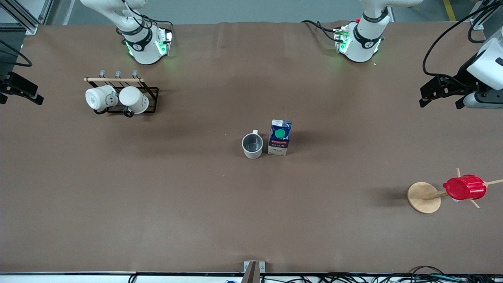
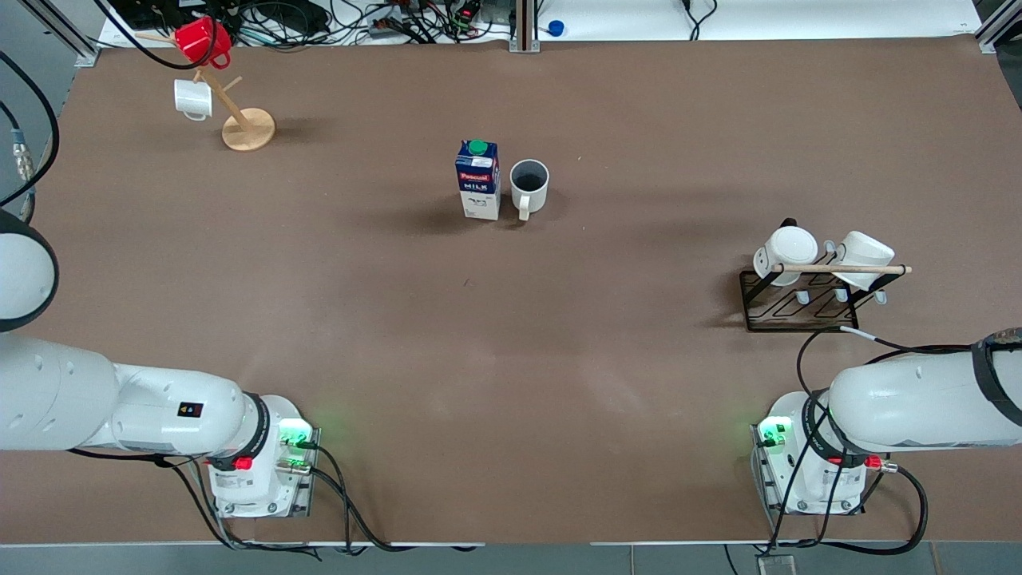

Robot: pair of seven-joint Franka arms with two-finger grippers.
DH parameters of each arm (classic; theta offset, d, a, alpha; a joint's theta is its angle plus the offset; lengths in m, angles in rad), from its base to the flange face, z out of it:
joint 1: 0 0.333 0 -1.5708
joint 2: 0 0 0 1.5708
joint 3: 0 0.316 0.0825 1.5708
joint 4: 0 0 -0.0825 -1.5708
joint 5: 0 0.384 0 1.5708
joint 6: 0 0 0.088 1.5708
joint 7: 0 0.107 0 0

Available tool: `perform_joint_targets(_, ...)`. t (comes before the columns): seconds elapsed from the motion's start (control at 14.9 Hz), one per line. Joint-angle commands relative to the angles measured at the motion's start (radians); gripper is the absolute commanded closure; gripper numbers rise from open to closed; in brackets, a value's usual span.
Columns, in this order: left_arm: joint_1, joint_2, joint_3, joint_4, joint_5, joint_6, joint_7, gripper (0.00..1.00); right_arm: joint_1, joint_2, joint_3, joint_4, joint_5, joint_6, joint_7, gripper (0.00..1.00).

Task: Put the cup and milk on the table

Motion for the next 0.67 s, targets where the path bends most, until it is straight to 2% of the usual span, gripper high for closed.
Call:
perform_joint_targets(0.0,0.006,-0.005,-0.009,-0.005,0.020,-0.007,0.009,0.00,-0.010,-0.013,0.007,-0.018,-0.008,0.011,-0.003,0.00)
perform_joint_targets(0.6,0.004,-0.007,-0.009,-0.009,0.020,-0.030,-0.007,0.00,-0.015,-0.013,0.007,-0.018,-0.006,0.011,-0.003,0.00)
